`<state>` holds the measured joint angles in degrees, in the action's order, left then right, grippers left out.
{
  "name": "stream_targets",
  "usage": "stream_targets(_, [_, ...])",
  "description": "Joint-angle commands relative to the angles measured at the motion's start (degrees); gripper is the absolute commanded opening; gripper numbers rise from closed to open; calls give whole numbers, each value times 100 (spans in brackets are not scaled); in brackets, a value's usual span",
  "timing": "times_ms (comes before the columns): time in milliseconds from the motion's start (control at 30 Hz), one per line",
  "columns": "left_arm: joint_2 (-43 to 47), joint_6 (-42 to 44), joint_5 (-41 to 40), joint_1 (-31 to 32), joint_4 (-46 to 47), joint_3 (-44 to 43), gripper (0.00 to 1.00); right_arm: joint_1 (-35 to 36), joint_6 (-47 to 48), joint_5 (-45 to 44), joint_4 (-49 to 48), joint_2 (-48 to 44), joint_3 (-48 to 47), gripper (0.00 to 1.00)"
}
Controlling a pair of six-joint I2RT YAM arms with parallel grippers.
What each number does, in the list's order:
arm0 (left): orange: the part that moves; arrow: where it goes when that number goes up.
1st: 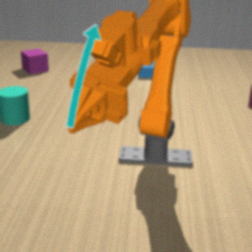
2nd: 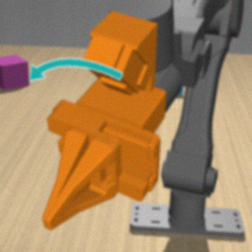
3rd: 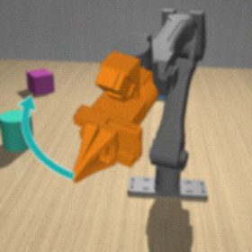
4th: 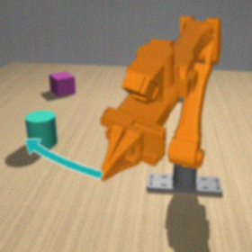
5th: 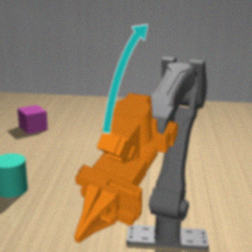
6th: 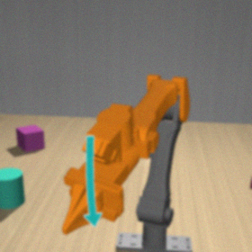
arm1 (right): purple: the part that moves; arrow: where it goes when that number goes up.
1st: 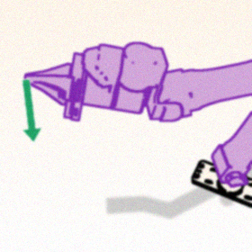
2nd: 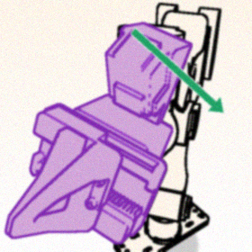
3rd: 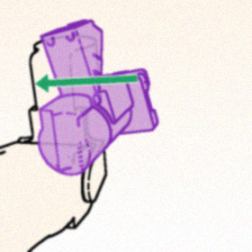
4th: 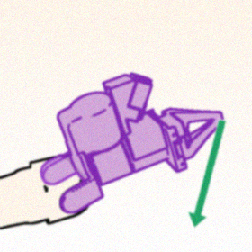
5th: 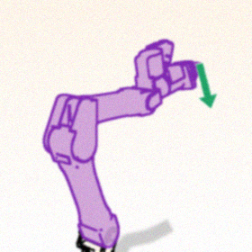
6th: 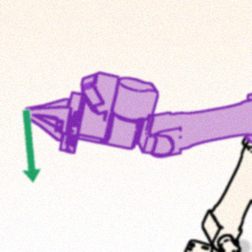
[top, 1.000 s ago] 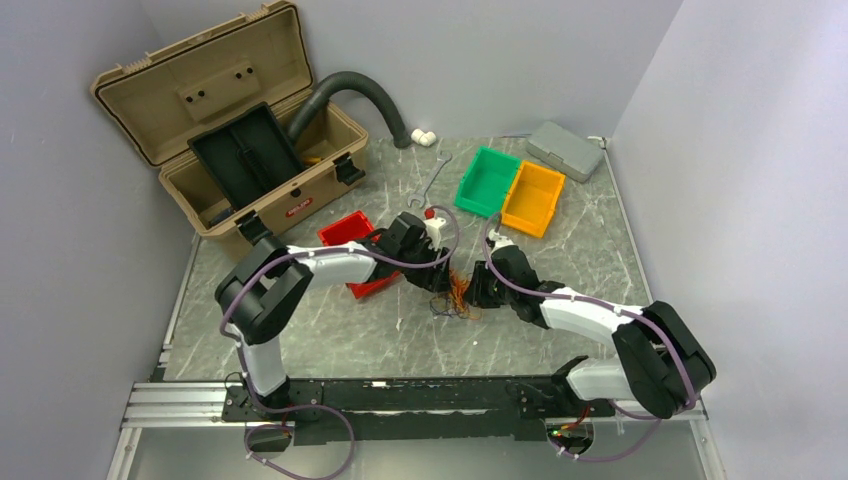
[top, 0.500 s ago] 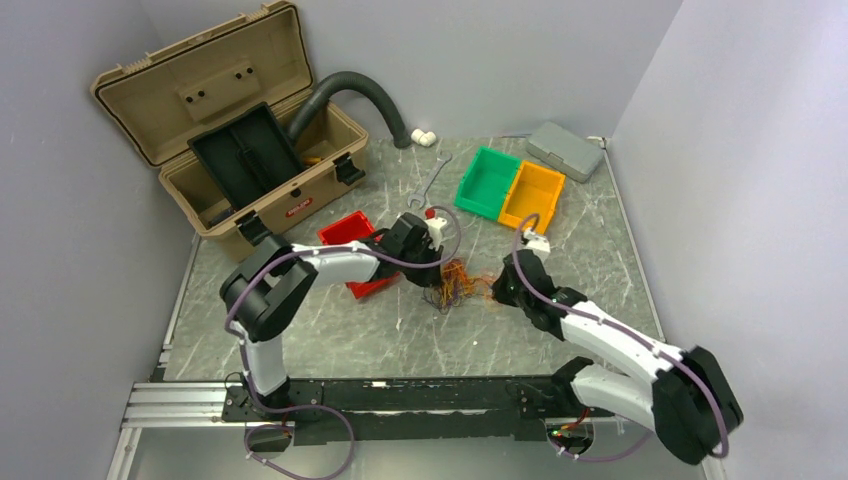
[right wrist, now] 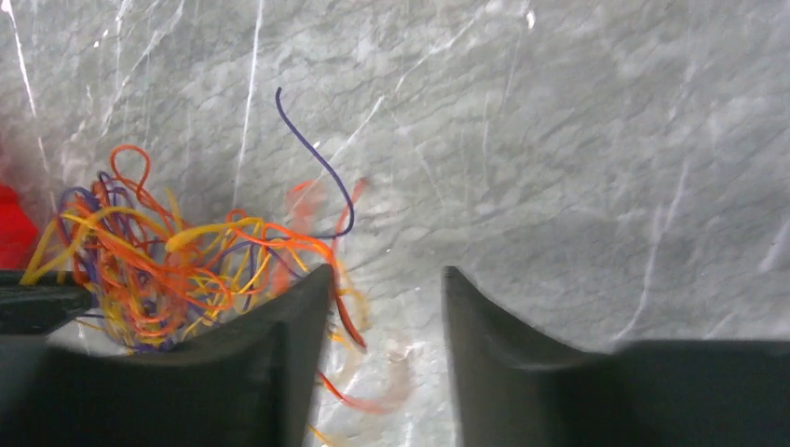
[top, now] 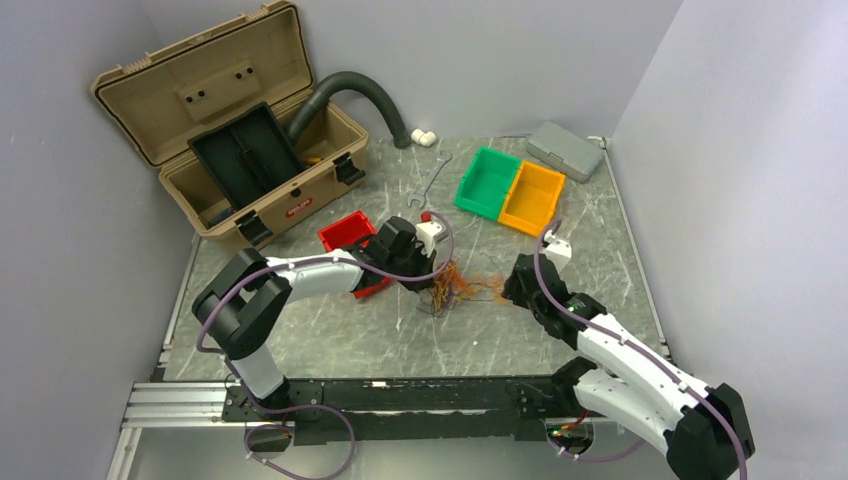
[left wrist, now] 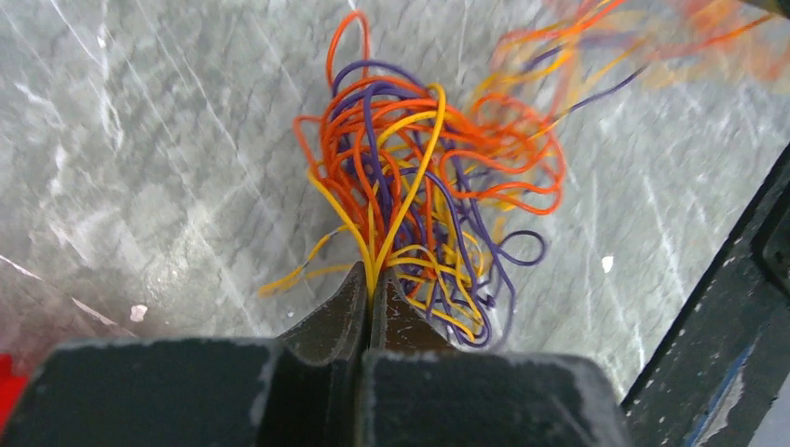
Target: Untangle the cables
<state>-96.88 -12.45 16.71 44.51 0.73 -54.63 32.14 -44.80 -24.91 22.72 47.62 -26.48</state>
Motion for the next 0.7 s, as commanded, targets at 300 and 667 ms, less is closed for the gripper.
stream_targets(300, [300, 408, 405, -5, 707, 437, 0, -37, 1242, 2168, -2090, 274, 146, 69])
stream_targets(667, [313, 430, 407, -12, 630, 401, 0, -8, 1090, 3634, -3697, 2226, -161, 56])
